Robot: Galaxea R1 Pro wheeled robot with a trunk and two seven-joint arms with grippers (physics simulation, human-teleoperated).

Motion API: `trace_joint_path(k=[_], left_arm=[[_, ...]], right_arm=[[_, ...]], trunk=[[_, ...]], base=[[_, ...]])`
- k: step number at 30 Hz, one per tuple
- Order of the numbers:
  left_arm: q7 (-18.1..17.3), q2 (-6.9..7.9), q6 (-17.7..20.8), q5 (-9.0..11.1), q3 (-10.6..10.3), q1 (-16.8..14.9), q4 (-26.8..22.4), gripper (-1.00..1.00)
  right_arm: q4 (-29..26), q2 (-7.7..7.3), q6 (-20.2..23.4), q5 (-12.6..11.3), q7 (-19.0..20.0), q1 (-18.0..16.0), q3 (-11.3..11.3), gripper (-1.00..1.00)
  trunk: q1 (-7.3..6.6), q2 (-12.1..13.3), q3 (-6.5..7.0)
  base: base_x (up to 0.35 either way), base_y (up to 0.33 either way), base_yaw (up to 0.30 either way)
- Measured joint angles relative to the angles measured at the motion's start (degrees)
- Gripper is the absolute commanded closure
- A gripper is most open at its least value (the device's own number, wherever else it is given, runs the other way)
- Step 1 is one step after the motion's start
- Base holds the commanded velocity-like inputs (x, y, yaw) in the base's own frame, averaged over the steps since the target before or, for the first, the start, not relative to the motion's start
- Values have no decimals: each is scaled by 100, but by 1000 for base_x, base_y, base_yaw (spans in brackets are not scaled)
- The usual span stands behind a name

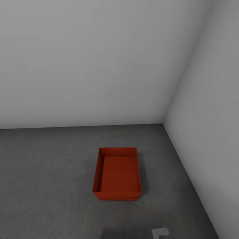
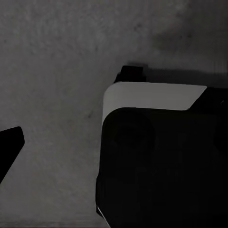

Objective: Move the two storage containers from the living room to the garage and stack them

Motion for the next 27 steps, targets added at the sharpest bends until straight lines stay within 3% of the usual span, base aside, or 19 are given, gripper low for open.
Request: trace_joint_path(k=[6,11,18,27], left_arm=[[-12,2,-7,16,-2,177,0,-100],[-17,-1,-13,24,-2,363,1,-100],[-11,-22,14,48,-4,455,0,-100],[-24,-5,-13,49,-2,553,-3,-100]], right_arm=[[2,-10,-7,84,-1,200,9,-100],[7,-14,-182,85,-2,893,-2,-100],[7,-13,-224,63,-2,1375,7,-100],[12,-21,-229,34,148,1489,4,-100]], trunk=[[0,0,1],[0,0,0],[0,0,1],[0,0,1]], base=[[0,0,0],[0,0,0],[0,0,0],[0,0,0]])
